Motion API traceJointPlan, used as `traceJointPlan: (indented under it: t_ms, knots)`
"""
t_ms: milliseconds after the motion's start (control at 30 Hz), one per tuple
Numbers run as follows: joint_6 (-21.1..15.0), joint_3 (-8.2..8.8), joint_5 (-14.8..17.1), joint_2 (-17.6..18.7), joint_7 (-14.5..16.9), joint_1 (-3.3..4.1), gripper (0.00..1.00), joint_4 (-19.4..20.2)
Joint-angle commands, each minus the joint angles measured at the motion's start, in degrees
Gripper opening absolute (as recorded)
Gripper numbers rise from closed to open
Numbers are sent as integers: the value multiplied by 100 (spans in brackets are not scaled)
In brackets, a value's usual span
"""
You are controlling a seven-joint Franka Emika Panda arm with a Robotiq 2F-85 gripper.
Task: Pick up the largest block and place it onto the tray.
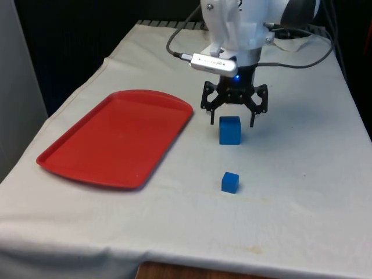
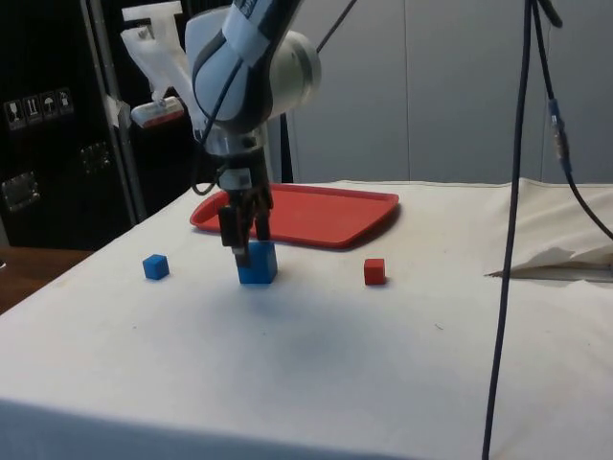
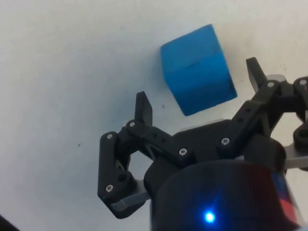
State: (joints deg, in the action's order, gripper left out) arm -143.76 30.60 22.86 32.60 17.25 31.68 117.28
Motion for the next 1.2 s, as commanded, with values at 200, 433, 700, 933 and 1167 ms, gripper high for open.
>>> traceJointPlan:
  t_ms: [200,433,700,933,1167]
  knots:
    - [-120,-52,132,132,115,-46,100,-29]
    - [-201,-80,103,189,46,6,100,-29]
    - [-201,-69,74,201,-23,63,19,-29]
    - [-195,-63,69,201,-34,69,0,-29]
    - [-149,-29,34,183,-63,86,0,-46]
